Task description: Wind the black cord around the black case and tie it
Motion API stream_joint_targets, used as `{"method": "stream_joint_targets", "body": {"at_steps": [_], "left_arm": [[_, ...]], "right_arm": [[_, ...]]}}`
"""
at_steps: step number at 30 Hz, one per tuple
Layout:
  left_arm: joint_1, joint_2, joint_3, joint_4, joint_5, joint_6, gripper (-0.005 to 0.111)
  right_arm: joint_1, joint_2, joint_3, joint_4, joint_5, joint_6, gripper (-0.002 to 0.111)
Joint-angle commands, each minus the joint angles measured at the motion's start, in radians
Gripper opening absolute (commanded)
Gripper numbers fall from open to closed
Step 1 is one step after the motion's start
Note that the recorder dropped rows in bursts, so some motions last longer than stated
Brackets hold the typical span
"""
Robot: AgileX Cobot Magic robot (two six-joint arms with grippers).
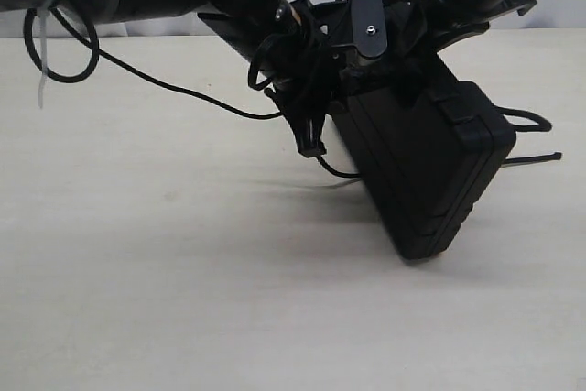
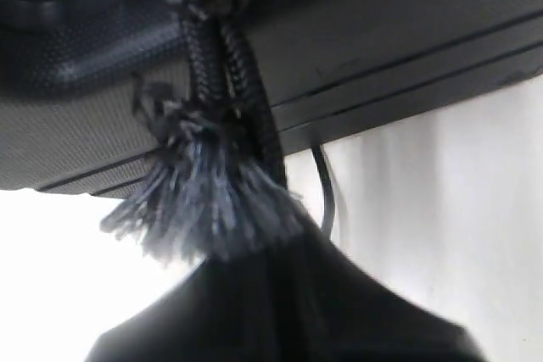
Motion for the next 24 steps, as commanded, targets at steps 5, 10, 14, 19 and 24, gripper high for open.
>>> {"method": "stream_joint_targets", "body": {"at_steps": [5, 10, 14, 19, 24], "left_arm": [[-0.035, 0.000, 0.000, -0.122, -0.112, 0.086, 0.000], [-0.087, 0.003, 0.000, -0.131, -0.118, 0.194, 0.000], [-0.106, 0.003, 0.000, -0.126, -0.091, 0.223, 0.000], [-0.106, 0.003, 0.000, -0.126, -0.085, 0.233, 0.000], [-0.106, 0.003, 0.000, -0.125, -0.082, 0.229, 0.000]], "right_arm": [[0.002, -0.009, -0.002, 0.004, 0.002, -0.007, 0.004], [0.002, -0.009, -0.002, 0.004, 0.000, -0.007, 0.004], [0.002, -0.009, -0.002, 0.004, -0.006, -0.007, 0.004], [0.002, -0.009, -0.002, 0.004, -0.002, -0.007, 0.004], [0.002, -0.009, -0.002, 0.004, 0.000, -0.007, 0.004]]}}
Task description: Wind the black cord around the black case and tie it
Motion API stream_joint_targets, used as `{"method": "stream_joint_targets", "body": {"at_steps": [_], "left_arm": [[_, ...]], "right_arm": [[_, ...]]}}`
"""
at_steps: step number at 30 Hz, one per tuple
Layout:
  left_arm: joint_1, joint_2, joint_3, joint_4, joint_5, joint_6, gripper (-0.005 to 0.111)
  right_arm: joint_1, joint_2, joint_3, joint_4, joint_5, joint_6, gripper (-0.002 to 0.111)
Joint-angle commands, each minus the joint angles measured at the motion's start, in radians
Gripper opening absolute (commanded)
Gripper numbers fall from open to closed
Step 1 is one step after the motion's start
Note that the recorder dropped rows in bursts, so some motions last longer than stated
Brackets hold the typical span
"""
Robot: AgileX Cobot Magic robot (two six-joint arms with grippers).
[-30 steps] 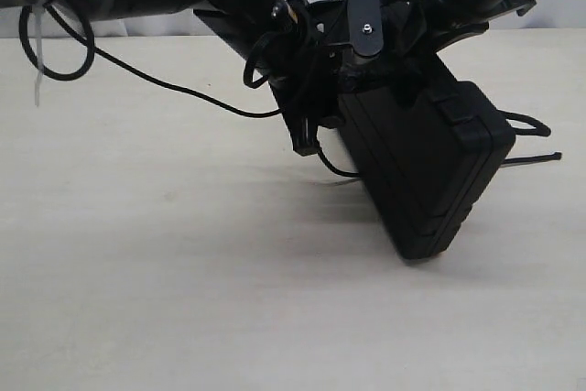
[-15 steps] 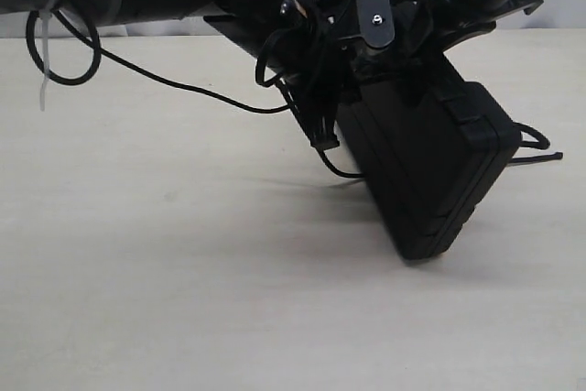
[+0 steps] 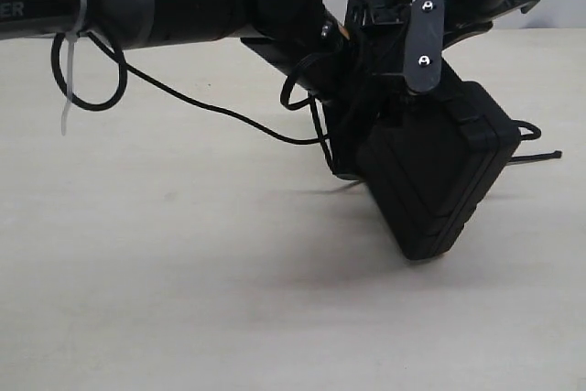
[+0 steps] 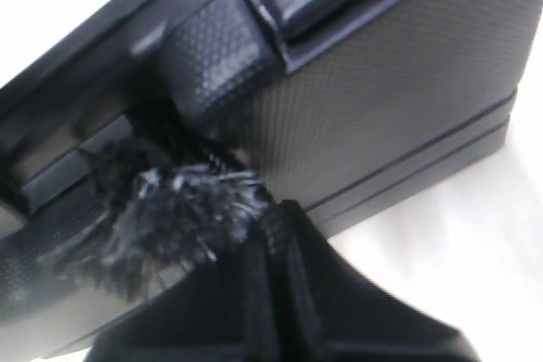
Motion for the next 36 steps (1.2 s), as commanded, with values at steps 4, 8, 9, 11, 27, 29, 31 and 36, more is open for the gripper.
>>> {"method": "stream_joint_targets", "body": {"at_steps": [4, 8, 9, 11, 27, 29, 31, 36], "left_arm": [[0.012, -0.012, -0.001, -0.006, 0.007, -0.066, 0.004], [0.036, -0.034, -0.001, 0.050, 0.021, -0.133, 0.030], [0.038, -0.040, -0.001, 0.061, 0.030, -0.148, 0.038], [0.044, -0.056, -0.001, 0.091, 0.064, -0.161, 0.054], [0.049, -0.310, -0.001, 0.655, 0.185, -0.634, 0.064], [0.049, -0.310, -0.001, 0.655, 0.211, -0.634, 0.064], [0.049, -0.310, -0.001, 0.655, 0.250, -0.634, 0.064], [0.049, -0.310, -0.001, 0.634, 0.278, -0.630, 0.064]], "right_arm": [[0.000, -0.007, -0.002, 0.027, -0.002, 0.002, 0.004], [0.000, -0.007, -0.002, 0.027, 0.000, 0.004, 0.004], [0.000, -0.007, -0.002, 0.027, 0.000, 0.004, 0.004], [0.000, -0.007, -0.002, 0.027, 0.002, 0.004, 0.004], [0.001, -0.007, 0.202, 0.501, -0.137, -0.217, 0.004], [0.001, -0.007, 0.252, 0.666, -0.161, -0.361, 0.005], [0.001, -0.007, 0.289, 0.730, -0.197, -0.434, 0.013], [0.001, -0.007, 0.309, 0.732, -0.206, -0.451, 0.040]]}}
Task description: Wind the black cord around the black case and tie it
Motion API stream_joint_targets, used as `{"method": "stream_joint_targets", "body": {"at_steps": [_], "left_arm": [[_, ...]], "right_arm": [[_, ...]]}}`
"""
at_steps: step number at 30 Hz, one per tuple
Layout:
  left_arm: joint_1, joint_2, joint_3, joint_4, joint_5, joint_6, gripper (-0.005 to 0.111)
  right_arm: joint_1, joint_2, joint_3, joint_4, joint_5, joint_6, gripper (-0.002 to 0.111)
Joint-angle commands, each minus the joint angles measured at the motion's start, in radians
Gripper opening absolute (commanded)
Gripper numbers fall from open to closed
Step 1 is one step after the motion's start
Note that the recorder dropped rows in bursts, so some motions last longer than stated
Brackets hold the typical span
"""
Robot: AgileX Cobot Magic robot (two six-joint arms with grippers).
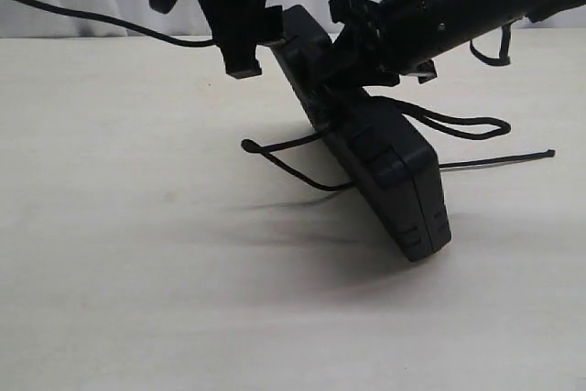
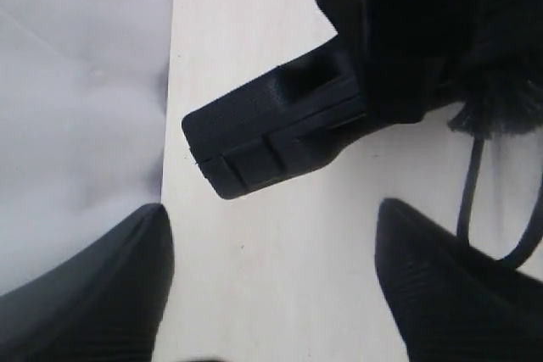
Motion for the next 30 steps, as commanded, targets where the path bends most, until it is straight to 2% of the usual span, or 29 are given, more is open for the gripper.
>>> {"method": "stream_joint_targets", "body": {"at_steps": [1, 5, 8, 11, 14, 18, 20, 22, 26, 30], "left_arm": [[0.003, -0.007, -0.001, -0.034, 0.016, -0.008, 0.064], [0.003, -0.007, -0.001, -0.060, 0.012, -0.001, 0.064], [0.003, -0.007, 0.001, -0.154, 0.016, -0.001, 0.064], [0.003, 0.009, 0.019, -0.290, 0.090, 0.046, 0.062], [0.003, 0.031, 0.063, -0.320, 0.239, 0.128, 0.055], [0.007, 0.037, 0.181, -0.322, 0.316, 0.128, 0.052], [0.005, 0.037, 0.252, -0.379, 0.282, 0.173, 0.052], [0.005, 0.037, 0.314, -0.479, 0.233, 0.297, 0.052], [0.000, 0.037, 0.413, -0.636, 0.173, 0.590, 0.052], [0.000, 0.039, 0.483, -0.738, 0.010, 0.679, 0.053]], "right_arm": [[-0.001, -0.006, 0.008, 0.030, -0.026, -0.037, 0.045], [-0.001, -0.006, 0.006, 0.033, -0.018, -0.039, 0.058], [-0.001, -0.006, -0.010, 0.033, -0.021, -0.039, 0.058], [-0.004, -0.018, -0.047, 0.009, -0.014, -0.036, 0.055], [-0.004, -0.054, -0.095, -0.162, -0.017, 0.052, 0.051], [-0.006, -0.113, -0.117, -0.589, -0.016, 0.313, 0.051], [-0.021, -0.124, -0.108, -0.734, 0.022, 0.386, 0.051], [-0.050, -0.127, -0.094, -0.769, 0.061, 0.392, 0.051], [-0.131, -0.127, -0.027, -0.683, 0.031, 0.364, 0.051], [-0.173, -0.127, 0.065, -0.647, -0.056, 0.341, 0.051]]}}
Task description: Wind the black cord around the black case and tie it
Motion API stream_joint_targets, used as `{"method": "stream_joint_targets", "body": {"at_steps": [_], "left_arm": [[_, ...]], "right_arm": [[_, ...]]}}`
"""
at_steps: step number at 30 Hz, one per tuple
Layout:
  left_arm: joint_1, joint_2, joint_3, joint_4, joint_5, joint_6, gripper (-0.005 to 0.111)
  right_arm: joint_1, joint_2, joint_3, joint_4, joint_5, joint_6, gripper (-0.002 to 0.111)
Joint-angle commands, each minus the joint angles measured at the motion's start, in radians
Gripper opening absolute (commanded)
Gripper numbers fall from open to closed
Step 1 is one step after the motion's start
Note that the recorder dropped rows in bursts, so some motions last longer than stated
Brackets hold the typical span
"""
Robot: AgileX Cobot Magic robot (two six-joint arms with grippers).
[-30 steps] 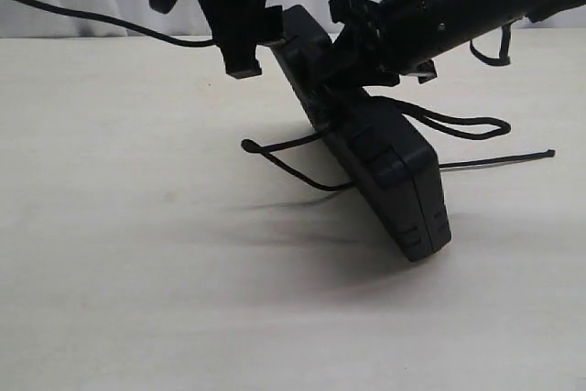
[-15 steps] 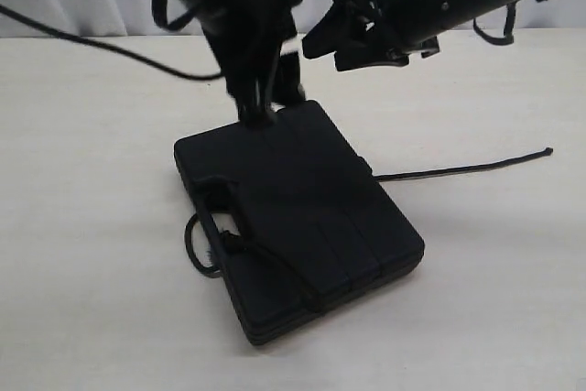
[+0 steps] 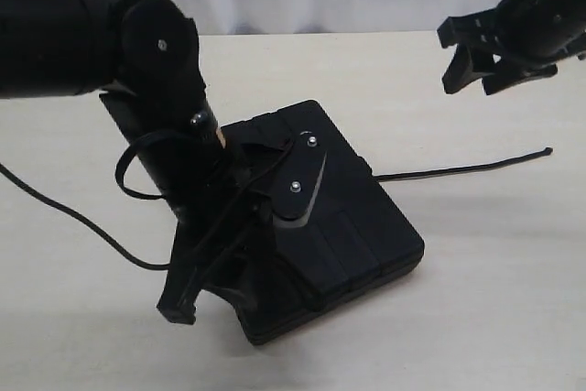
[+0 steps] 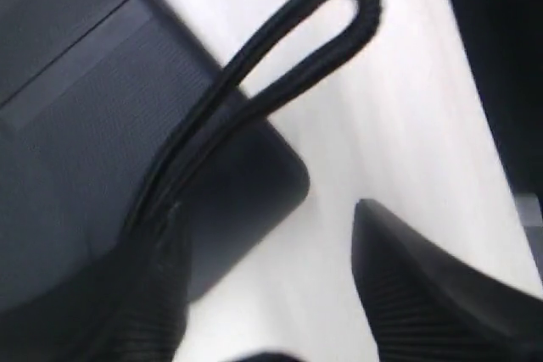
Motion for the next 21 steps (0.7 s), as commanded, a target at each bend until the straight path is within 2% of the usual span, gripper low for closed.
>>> {"method": "stream_joint_targets", "body": {"at_steps": [1, 5, 11, 13, 17, 18, 21], "left_arm": [[-0.002, 0.005, 0.071, -0.126, -0.198, 0.120, 0.053], [-0.002, 0.027, 0.122, -0.191, -0.374, 0.209, 0.053], [-0.002, 0.114, 0.134, -0.223, -0.469, 0.252, 0.050], [-0.002, 0.131, 0.134, -0.223, -0.519, 0.252, 0.037], [-0.002, 0.128, 0.132, -0.223, -0.589, 0.252, 0.004], [-0.002, 0.127, 0.128, -0.215, -0.606, 0.252, 0.000], [-0.002, 0.117, 0.108, -0.215, -0.681, 0.252, 0.000]], "right_arm": [[-0.044, -0.006, 0.091, 0.034, -0.100, -0.021, 0.051], [-0.043, -0.006, 0.152, 0.034, -0.188, -0.033, 0.051], [-0.043, -0.006, 0.160, 0.034, -0.205, -0.033, 0.051], [-0.043, -0.006, 0.160, 0.034, -0.204, -0.040, 0.051], [-0.043, -0.006, 0.160, 0.034, -0.215, -0.040, 0.051], [-0.043, -0.006, 0.160, 0.034, -0.220, -0.042, 0.051], [-0.043, -0.006, 0.160, 0.010, -0.236, -0.044, 0.051]]}}
